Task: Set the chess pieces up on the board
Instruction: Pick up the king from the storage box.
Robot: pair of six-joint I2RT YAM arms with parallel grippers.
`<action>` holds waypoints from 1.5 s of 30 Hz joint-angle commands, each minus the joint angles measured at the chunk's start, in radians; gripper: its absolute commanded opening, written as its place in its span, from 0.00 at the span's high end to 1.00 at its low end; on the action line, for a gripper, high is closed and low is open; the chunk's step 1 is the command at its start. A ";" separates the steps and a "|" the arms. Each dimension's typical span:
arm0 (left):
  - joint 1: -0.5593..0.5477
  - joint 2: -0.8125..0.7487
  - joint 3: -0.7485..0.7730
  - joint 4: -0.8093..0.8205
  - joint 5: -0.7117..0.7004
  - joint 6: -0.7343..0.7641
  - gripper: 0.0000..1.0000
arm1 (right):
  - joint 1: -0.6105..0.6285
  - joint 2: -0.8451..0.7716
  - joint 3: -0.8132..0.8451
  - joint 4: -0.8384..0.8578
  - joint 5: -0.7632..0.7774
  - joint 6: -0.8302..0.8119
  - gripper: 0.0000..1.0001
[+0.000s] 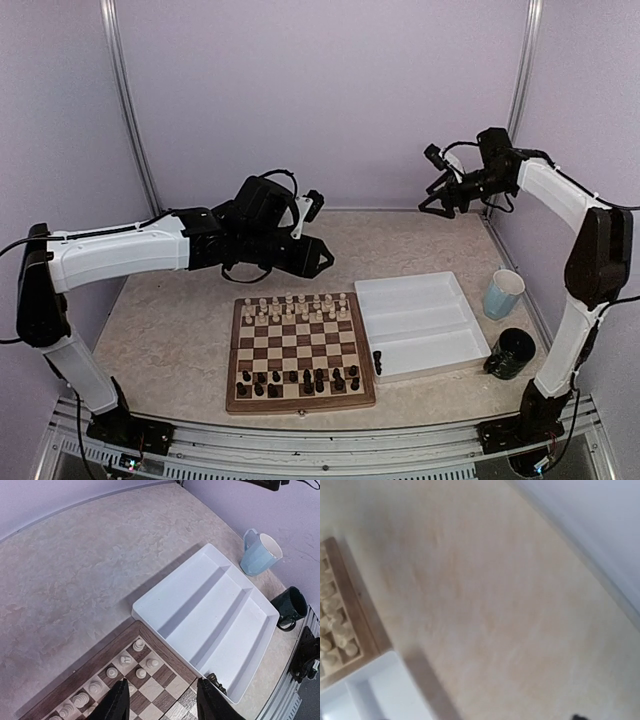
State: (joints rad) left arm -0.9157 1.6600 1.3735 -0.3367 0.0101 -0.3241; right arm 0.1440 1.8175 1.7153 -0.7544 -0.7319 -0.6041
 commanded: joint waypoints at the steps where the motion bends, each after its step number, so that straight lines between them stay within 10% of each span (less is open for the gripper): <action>1: 0.004 -0.044 0.016 0.051 -0.085 0.012 0.53 | -0.006 0.146 0.186 -0.364 -0.266 -0.192 0.23; 11: 0.016 -0.110 -0.037 0.080 -0.207 -0.024 0.52 | 0.243 -0.100 -0.267 0.017 0.260 -0.531 0.31; 12: 0.021 -0.118 -0.047 0.082 -0.220 -0.029 0.51 | 0.242 -0.078 -0.238 0.074 0.284 -0.444 0.06; 13: 0.027 -0.125 -0.053 0.083 -0.229 -0.033 0.51 | 0.233 -0.044 -0.190 0.115 0.299 -0.340 0.01; 19: 0.053 -0.170 -0.090 0.089 -0.255 -0.044 0.50 | 0.167 0.232 0.361 -0.131 0.077 -0.134 0.01; 23: 0.060 -0.195 -0.116 0.088 -0.262 -0.055 0.50 | 0.171 0.361 0.627 -0.326 0.004 -0.196 0.36; 32: 0.065 -0.250 -0.171 0.082 -0.283 -0.078 0.49 | 0.350 -0.016 -0.183 -0.158 0.288 -0.885 0.67; 45: 0.069 -0.270 -0.209 0.076 -0.286 -0.095 0.49 | 0.569 -0.019 -0.368 -0.312 0.427 -1.007 0.70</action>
State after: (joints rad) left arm -0.8520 1.4166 1.1820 -0.2699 -0.2638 -0.4114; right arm 0.6472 1.8397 1.3712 -0.9825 -0.3008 -1.4757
